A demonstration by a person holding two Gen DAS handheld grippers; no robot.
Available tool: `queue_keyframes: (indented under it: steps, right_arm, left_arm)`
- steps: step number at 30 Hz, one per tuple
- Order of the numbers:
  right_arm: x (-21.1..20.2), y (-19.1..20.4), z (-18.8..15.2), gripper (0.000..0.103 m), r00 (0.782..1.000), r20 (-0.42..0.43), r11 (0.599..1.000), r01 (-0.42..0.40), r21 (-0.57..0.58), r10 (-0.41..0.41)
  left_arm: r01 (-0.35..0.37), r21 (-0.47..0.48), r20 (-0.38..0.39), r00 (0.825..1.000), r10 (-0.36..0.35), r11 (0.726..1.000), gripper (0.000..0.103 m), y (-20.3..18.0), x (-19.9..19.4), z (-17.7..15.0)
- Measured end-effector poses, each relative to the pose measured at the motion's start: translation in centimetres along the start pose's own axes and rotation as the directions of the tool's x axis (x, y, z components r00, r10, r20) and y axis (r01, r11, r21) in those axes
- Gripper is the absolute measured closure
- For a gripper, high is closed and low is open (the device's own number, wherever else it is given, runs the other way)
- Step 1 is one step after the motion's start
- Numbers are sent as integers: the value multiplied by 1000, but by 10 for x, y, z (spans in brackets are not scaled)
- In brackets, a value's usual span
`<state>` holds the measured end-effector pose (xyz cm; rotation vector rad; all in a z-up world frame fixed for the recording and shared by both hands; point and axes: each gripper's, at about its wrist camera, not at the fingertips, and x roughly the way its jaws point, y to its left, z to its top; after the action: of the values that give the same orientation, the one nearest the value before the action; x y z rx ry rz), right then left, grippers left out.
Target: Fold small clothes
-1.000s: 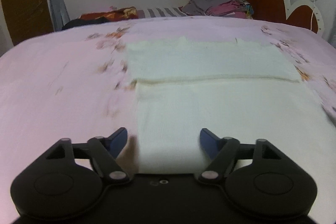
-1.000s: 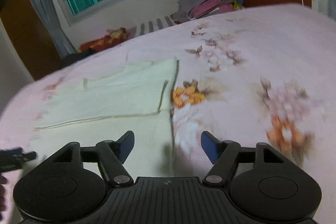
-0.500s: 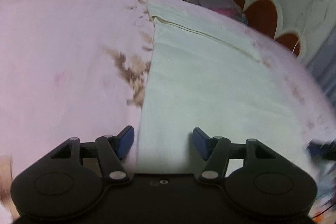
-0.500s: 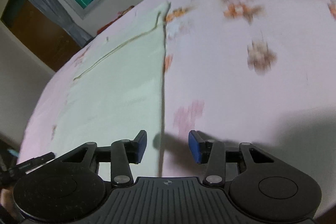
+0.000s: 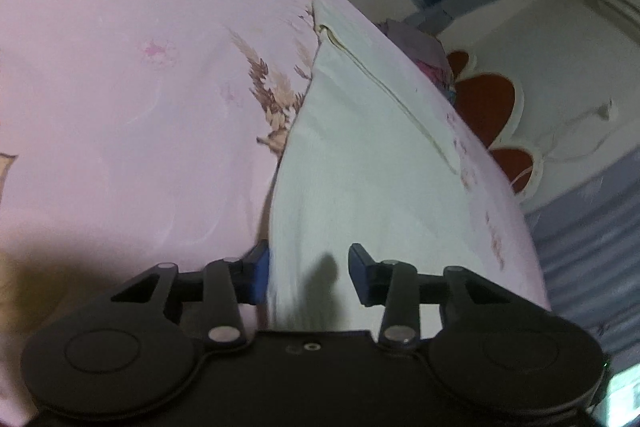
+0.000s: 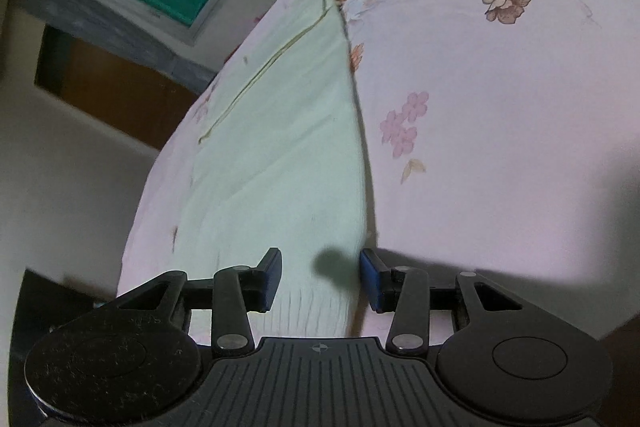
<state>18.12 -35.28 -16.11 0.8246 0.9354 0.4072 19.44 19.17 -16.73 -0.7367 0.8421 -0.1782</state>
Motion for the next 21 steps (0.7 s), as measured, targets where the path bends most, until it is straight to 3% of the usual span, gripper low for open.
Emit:
queue_keyframes:
  steps: [3, 6, 7, 8, 9, 10, 12, 16, 21]
  right_arm:
    - [8, -3, 8, 60, 1000, 3, 999, -9, 40, 9]
    - [10, -2, 5, 60, 1000, -18, 1000, -16, 22, 17]
    - [10, -2, 3, 64, 999, -28, 1000, -24, 14, 24]
    - [11, -1, 1, 79, 999, -45, 1000, -27, 2, 27]
    - [12, -2, 0, 85, 998, -61, 1000, -23, -8, 23]
    - [14, -2, -1, 92, 998, -65, 1000, -20, -13, 19]
    - [12, -5, 1, 100, 999, -43, 1000, -14, -14, 14]
    - [-6, 5, 17, 100, 996, 59, 997, -67, -28, 69]
    - [-9, 37, 65, 100, 986, 147, 992, -62, -107, 78]
  left_arm:
    - [15, -19, -8, 1000, -16, 1000, 64, -2, 10, 5]
    - [17, 28, -32, 999, -16, 999, 71, -7, 14, -1]
    - [14, 44, -34, 999, -12, 999, 77, -8, 13, -4]
    - [2, 56, -32, 999, 0, 998, 81, -7, 14, -5]
    - [-9, 60, -31, 999, 11, 998, 94, -6, 14, -5]
    - [-18, 58, -34, 999, 20, 998, 100, -4, 14, -5]
    - [2, 42, -12, 1000, -1, 999, 100, -1, 10, -1]
    - [50, 56, 61, 997, -53, 997, 100, -9, -2, 16]
    - [106, 70, 128, 985, -114, 992, 100, -35, 12, 64]
